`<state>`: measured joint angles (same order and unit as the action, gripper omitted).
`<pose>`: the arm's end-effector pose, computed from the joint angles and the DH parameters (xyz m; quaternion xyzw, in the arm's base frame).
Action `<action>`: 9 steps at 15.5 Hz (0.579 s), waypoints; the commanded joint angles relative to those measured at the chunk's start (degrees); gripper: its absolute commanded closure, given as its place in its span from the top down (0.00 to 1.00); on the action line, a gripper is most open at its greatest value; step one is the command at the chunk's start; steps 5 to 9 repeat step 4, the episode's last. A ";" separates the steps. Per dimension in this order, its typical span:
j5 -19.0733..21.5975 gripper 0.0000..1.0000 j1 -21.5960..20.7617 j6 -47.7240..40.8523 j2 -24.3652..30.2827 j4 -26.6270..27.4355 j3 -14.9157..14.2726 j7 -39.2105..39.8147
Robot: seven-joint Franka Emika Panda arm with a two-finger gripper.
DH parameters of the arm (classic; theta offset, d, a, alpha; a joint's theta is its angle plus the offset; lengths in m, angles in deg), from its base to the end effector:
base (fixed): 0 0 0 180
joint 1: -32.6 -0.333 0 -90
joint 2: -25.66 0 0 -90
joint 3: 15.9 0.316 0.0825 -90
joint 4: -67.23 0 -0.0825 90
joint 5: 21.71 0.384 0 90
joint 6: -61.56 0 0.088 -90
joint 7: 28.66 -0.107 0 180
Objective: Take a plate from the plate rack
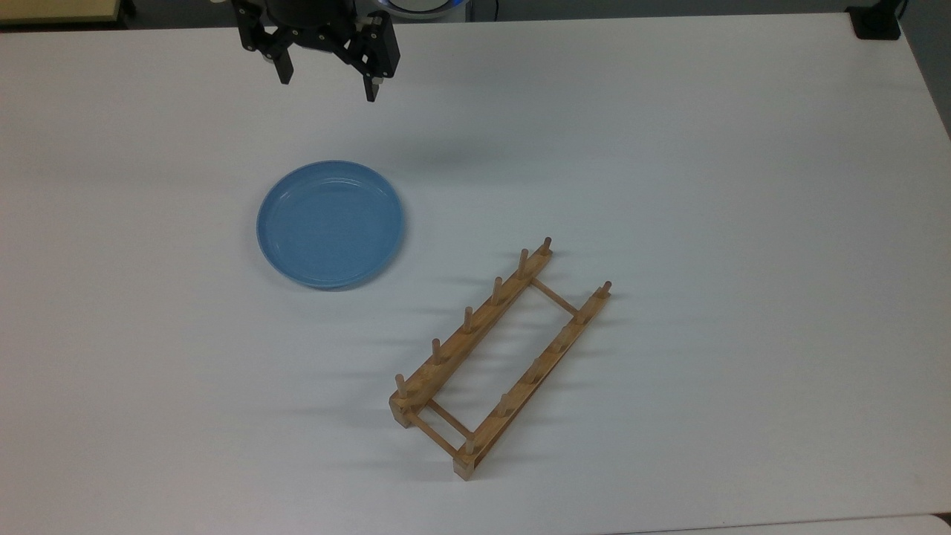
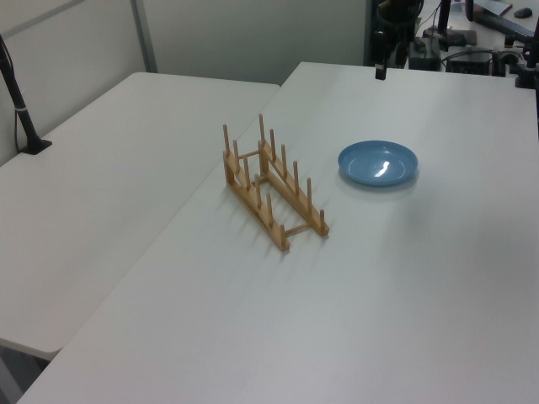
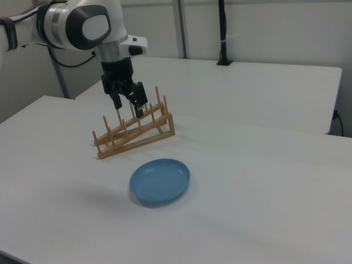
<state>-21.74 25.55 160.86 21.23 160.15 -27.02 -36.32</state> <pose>0.5881 -0.0380 0.5713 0.9946 -0.1017 0.0180 0.0071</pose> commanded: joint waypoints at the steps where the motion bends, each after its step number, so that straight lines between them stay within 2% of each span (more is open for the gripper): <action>1: -0.32 1.00 0.11 -0.78 1.18 0.68 0.48 -1.30; 9: -0.32 1.00 0.38 -0.34 1.18 0.68 0.48 -1.65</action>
